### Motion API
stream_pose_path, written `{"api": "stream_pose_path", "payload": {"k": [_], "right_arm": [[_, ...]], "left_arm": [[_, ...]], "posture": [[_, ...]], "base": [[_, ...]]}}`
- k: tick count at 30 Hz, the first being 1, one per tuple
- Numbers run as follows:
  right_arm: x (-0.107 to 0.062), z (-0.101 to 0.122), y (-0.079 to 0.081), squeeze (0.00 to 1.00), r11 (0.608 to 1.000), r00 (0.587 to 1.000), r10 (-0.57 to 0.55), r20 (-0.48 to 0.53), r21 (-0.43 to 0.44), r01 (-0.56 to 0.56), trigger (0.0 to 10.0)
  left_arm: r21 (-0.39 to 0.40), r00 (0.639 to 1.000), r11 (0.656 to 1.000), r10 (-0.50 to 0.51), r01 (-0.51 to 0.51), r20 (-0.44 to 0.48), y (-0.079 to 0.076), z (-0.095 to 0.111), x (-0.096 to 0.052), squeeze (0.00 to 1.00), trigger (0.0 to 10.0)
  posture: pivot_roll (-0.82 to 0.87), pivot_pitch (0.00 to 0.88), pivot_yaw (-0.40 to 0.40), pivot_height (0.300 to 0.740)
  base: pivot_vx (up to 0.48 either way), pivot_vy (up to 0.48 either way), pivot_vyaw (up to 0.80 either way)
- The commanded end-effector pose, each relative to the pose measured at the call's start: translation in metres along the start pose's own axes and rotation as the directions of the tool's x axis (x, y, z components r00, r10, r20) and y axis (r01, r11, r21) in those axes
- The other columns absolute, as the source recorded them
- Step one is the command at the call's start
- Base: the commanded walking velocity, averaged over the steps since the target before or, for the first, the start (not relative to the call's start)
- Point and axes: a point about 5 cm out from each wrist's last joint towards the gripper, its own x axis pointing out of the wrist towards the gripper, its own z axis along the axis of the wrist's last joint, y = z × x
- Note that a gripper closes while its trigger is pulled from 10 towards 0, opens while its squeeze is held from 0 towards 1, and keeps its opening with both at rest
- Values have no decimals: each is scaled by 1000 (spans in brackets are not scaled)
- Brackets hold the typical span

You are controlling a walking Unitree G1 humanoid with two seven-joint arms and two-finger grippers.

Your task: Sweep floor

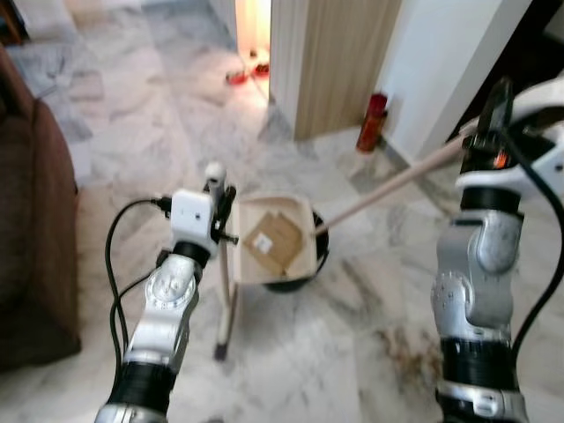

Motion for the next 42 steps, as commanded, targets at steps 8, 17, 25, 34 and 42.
{"api": "stream_pose_path", "payload": {"k": [8, 17, 25, 34, 42], "right_arm": [[5, 19, 5, 0, 999, 996, 9, 92, 31, -12, 10000], [6, 21, 5, 0, 999, 995, 12, 104, 34, -16, 10000], [6, 20, 6, 0, 999, 995, 14, 99, 37, -18, 10000], [3, 19, 8, 0, 999, 995, 28, 92, 41, -32, 10000], [0, 19, 24, 0, 993, 987, 122, 102, -5, -122, 10000]], "left_arm": [[28, 999, 1000, 6, -7, 45, 4, 8, -1, 0, 10000], [28, 999, 1000, 3, -4, 48, 4, 8, -1, 0, 10000], [30, 999, 1000, 7, -8, 49, 5, 9, -2, 0, 10000], [25, 998, 1000, 4, -5, 55, 4, 8, -3, 0, 10000], [16, 998, 1000, 2, -3, 61, 2, 9, -3, 0, 10000]], "posture": [[194, 117, -71, 740], [195, 98, -72, 740], [199, 92, -72, 740], [195, 86, -73, 740], [189, 101, -77, 740]], "base": [[312, 0, 0], [313, 0, 0], [313, 0, 0], [230, 0, 0], [0, 0, 0]]}}
